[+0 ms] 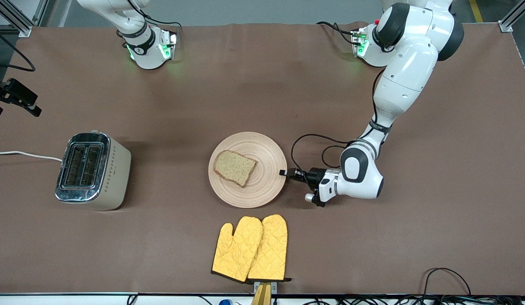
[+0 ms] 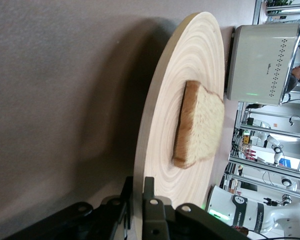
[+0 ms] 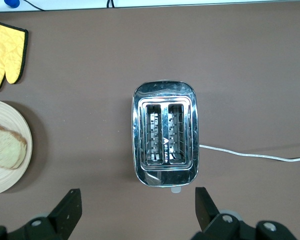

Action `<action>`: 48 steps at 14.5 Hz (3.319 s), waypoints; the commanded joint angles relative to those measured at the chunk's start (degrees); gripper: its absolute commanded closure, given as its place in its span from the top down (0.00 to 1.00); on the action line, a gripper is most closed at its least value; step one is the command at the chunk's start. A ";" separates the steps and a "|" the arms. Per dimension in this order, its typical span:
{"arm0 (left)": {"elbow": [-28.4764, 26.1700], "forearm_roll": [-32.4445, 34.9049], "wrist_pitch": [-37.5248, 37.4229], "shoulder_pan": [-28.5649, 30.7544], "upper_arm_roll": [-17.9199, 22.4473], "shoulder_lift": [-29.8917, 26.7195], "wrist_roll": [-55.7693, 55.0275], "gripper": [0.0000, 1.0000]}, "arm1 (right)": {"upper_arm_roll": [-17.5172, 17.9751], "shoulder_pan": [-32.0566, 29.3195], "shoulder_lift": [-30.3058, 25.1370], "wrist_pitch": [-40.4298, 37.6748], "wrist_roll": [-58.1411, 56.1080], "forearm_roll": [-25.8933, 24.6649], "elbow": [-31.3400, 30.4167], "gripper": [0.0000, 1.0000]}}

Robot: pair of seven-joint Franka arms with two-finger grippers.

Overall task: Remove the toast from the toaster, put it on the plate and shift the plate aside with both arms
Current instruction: 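Slide the plate with the toast across the table with the left gripper, then open the left gripper and release the plate rim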

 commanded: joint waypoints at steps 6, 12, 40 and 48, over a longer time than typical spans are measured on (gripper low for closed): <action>0.89 0.28 -1.94 4.33 0.49 -7.49 -6.03 0.01 | 0.56 -0.57 -0.23 -0.77 -0.37 -0.86 0.38 1.00; 0.98 4.76 -9.25 14.34 0.58 -13.30 -7.73 0.01 | 0.82 -0.22 -0.40 -0.77 -0.28 -1.29 1.52 1.00; 1.15 23.91 -16.46 46.70 0.93 -4.52 7.74 0.34 | 0.82 -0.31 0.92 -5.60 -0.28 -1.56 5.48 1.00; 9.32 40.69 -16.20 46.00 0.32 -7.67 6.96 1.00 | 0.82 -0.22 0.92 -5.60 -0.28 -1.56 5.48 1.00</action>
